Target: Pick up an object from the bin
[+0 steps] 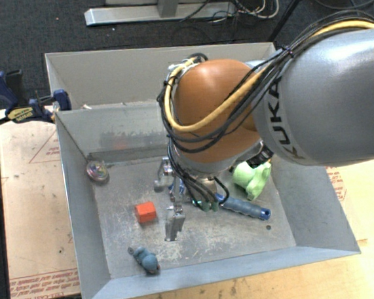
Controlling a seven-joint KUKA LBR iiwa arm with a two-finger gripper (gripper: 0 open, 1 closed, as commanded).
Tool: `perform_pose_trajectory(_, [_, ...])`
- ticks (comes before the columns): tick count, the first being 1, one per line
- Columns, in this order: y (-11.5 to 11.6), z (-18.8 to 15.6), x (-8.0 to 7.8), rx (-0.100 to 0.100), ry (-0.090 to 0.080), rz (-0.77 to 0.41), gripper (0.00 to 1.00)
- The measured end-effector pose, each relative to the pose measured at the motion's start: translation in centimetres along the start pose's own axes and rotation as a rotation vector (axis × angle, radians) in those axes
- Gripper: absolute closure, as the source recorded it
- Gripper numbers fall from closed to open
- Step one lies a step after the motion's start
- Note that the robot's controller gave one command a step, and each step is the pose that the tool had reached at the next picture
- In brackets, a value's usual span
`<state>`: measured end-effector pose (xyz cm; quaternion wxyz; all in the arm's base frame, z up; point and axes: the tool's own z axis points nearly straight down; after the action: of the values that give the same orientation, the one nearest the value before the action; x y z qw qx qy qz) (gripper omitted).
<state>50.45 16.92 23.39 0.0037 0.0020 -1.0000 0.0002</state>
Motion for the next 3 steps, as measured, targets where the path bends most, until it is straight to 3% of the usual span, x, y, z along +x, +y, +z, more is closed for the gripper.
perform_pose_trajectory(1, [-0.49,16.03,-6.1,-0.007,-0.014,0.205,0.0])
perform_pose_trajectory(3, [-0.25,15.58,-6.36,-0.004,-0.01,0.204,0.0])
